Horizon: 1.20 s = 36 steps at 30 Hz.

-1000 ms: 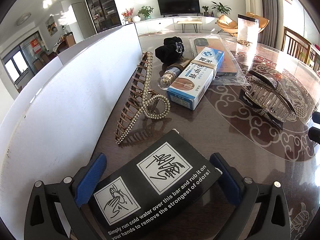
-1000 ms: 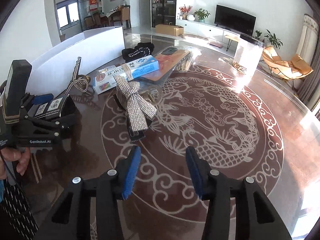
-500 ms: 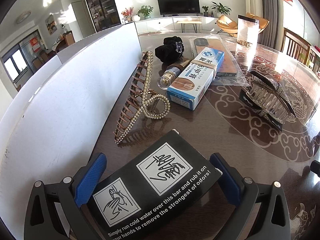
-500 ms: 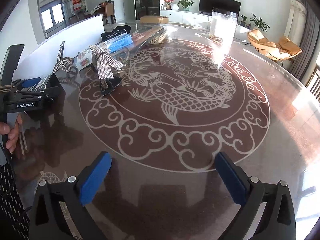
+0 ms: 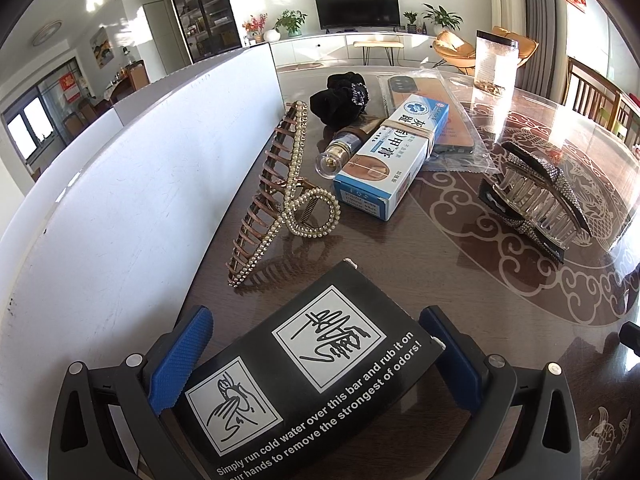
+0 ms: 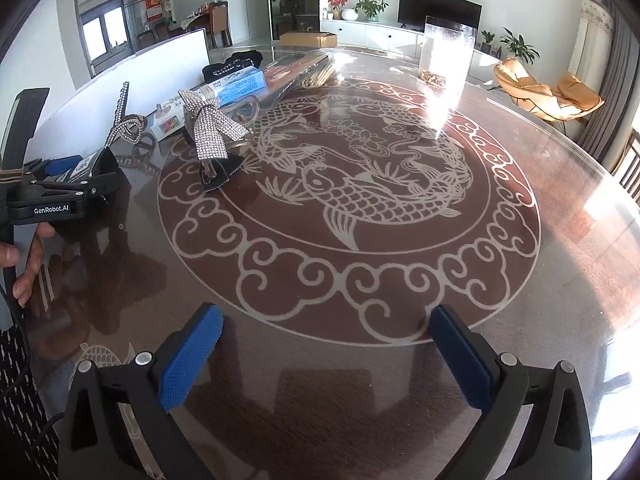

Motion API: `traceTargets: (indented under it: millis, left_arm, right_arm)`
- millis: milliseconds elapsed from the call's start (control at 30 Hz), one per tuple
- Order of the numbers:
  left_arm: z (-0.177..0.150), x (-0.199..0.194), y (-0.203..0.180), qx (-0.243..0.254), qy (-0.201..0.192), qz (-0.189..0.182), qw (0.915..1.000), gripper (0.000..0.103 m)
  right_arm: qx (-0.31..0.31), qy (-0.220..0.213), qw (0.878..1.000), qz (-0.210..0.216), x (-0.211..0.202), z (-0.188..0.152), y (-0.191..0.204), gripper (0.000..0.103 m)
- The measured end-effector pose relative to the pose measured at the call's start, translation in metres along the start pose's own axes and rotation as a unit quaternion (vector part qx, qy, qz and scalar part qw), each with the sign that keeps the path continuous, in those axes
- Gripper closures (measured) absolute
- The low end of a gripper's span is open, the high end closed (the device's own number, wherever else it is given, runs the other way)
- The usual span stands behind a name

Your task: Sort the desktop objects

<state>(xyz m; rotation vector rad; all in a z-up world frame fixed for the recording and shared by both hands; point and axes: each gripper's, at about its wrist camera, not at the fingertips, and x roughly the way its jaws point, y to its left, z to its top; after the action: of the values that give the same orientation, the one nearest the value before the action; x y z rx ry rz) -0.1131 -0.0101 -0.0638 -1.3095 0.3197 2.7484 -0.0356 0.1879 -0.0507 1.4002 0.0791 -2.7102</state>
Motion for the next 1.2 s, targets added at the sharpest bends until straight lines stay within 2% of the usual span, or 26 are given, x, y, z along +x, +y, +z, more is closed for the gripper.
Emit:
traceTargets:
  millis: [267, 300, 367, 433, 533, 600, 733, 867, 1000, 1067, 1200]
  left_arm:
    - [0.001, -0.001, 0.0, 0.001, -0.001, -0.004, 1.0, 0.001]
    - [0.002, -0.002, 0.0, 0.003, -0.006, -0.01, 0.9999, 0.012]
    - [0.0, -0.006, -0.002, 0.004, -0.008, -0.021, 0.9997, 0.02]
    - [-0.001, -0.012, -0.003, -0.003, -0.013, -0.051, 0.9986, 0.028]
    - [-0.002, -0.022, 0.001, -0.03, -0.016, -0.131, 0.9908, 0.036]
    - [-0.003, -0.027, 0.004, -0.046, -0.018, -0.165, 0.9851, 0.036]
    - [-0.004, -0.033, 0.003, -0.057, -0.021, -0.182, 0.9815, 0.037]
    - [-0.006, -0.033, -0.004, -0.042, -0.01, -0.157, 0.9867, 0.037]
    - [-0.009, -0.051, 0.005, -0.042, -0.024, -0.185, 0.9817, 0.034]
    - [-0.012, -0.056, 0.014, -0.044, -0.015, -0.2, 0.9788, 0.031]
    - [-0.015, -0.05, 0.025, -0.049, 0.019, -0.213, 0.9757, 0.03]
  right_arm:
    - [0.0, 0.0, 1.0, 0.0, 0.0, 0.0, 0.0, 0.0]
    - [0.0, 0.0, 1.0, 0.0, 0.0, 0.0, 0.0, 0.0]
    - [0.0, 0.0, 1.0, 0.0, 0.0, 0.0, 0.0, 0.0]
    - [0.0, 0.0, 1.0, 0.0, 0.0, 0.0, 0.0, 0.0]
    - [0.0, 0.0, 1.0, 0.0, 0.0, 0.0, 0.0, 0.0]
    - [0.0, 0.0, 1.0, 0.0, 0.0, 0.0, 0.0, 0.0]
    - [0.0, 0.0, 1.0, 0.0, 0.0, 0.0, 0.0, 0.0]
    - [0.0, 0.0, 1.0, 0.0, 0.0, 0.0, 0.0, 0.0]
    - [0.0, 0.0, 1.0, 0.0, 0.0, 0.0, 0.0, 0.0]
    - [0.0, 0.0, 1.0, 0.0, 0.0, 0.0, 0.0, 0.0]
    - [0.0, 0.0, 1.0, 0.0, 0.0, 0.0, 0.0, 0.0]
